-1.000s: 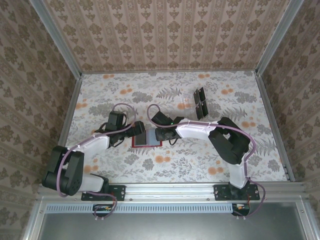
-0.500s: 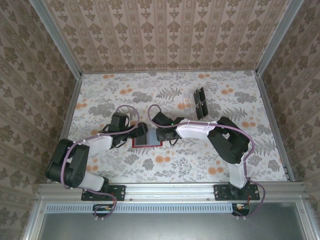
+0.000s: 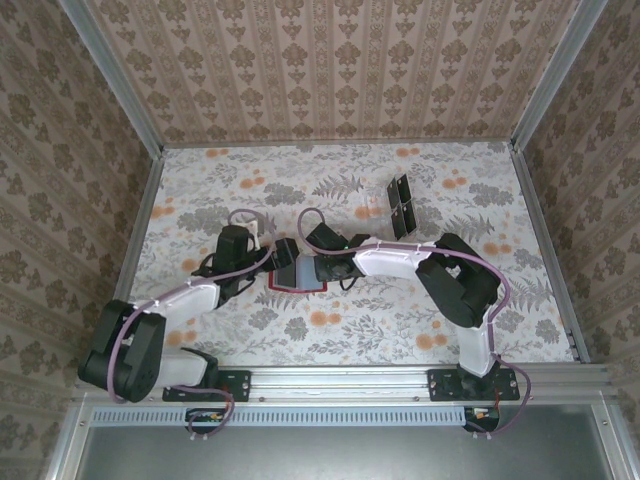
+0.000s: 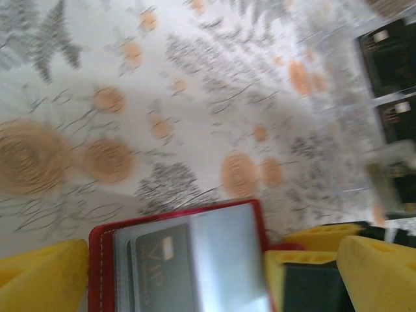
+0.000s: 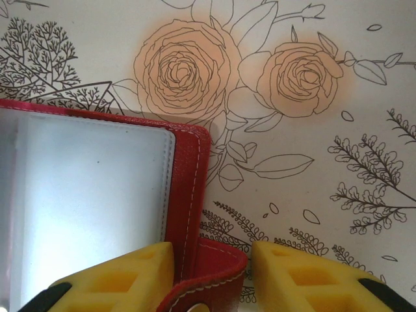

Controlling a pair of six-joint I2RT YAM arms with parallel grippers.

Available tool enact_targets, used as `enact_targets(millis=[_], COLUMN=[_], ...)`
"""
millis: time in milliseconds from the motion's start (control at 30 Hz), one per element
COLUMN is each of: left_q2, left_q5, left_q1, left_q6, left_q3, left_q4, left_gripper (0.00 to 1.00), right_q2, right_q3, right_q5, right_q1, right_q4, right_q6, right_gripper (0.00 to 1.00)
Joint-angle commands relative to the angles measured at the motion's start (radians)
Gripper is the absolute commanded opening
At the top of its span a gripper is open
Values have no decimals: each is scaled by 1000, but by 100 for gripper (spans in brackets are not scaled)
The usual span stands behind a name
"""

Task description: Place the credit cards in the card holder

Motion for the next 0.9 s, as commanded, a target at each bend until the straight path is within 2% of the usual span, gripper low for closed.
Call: enact_targets(millis=[0,233,600,733,867], left_q2=[-26,-20,34,5,-30], left_q5=[36,19,-4,-86,-146], left_q1=[-18,-85,-175,-184,-158], left_q6=[-57,-83,-113,-83,-44], left_q3=[-14,1,33,32,49], left_q4=[90,120,167,104,4], left_gripper=[100,100,100,100,100], right_q2=[17,-98,-286,-316,-298], right_q3=[-42,-104,-238,-258,-244], right_q5=[-48,-97,-68,-97,-102], right_q1=[-18,-72,-176,-170,-116], right_q4=[53,118,131,135,116], right_q6=[20,45,108,101,87], right_gripper=[39,54,59,59,63])
